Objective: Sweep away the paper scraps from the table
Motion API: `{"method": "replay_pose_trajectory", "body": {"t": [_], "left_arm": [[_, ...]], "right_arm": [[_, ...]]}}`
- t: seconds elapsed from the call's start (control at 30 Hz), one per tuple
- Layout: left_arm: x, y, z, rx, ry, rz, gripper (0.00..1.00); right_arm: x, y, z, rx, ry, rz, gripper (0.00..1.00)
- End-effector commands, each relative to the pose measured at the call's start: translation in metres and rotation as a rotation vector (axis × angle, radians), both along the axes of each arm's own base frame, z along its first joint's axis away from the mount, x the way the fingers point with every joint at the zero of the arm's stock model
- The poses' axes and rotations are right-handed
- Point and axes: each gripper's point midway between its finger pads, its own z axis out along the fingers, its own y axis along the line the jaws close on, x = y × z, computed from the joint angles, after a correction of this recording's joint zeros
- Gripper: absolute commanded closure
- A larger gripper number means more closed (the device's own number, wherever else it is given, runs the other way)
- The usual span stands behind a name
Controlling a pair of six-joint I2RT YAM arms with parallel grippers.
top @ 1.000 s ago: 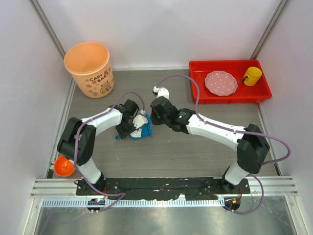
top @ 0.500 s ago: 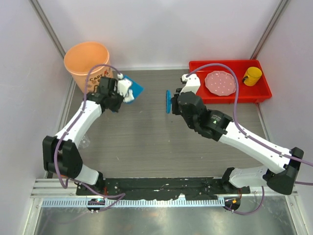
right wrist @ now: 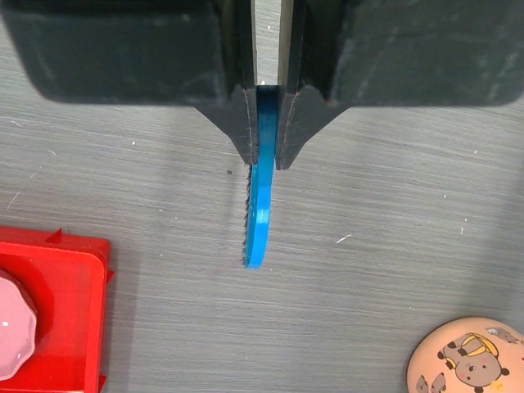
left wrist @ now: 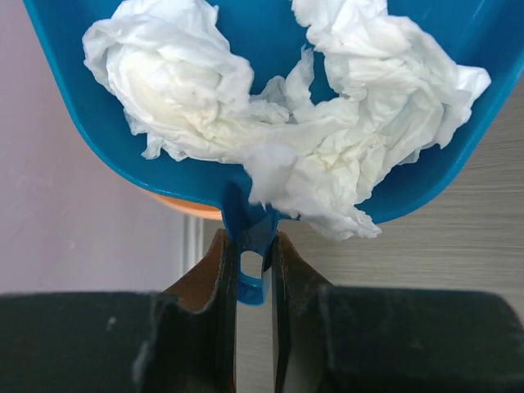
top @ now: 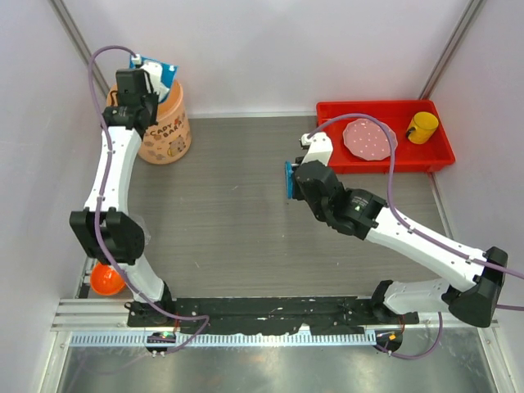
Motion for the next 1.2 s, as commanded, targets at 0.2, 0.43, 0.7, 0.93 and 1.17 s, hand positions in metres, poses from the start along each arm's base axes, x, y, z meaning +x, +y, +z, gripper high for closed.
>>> {"method": "replay_pose_trajectory", "body": {"t": [0.2,0.43,0.7,0.93,1.17], "left_arm": [[0.011,0.098,0.019,0.297,-0.008,0.35,1.0],[0.001,0.132,0.039,0.646,-0.018,0.499,1.0],[0.007,0.126,0.073,1.145,-0.047,0.606,1.0],[0.01,0.123,0.087,1.221,-0.074,0.628,1.0],[0.013,0.118,0.085,1.309,-0.084,0.596,1.0]], "right_arm": [[-0.009,-0.009,0.007,0.049,-0.014,0.002,0.99],[-0.01,-0.008,0.002,0.047,-0.003,0.008,0.99],[-0.011,-0.002,-0.002,0.04,0.005,0.036,0.99],[-0.01,0.0,-0.001,0.038,0.003,0.037,0.99],[-0.008,0.007,-0.003,0.041,0.014,0.054,0.99]]}}
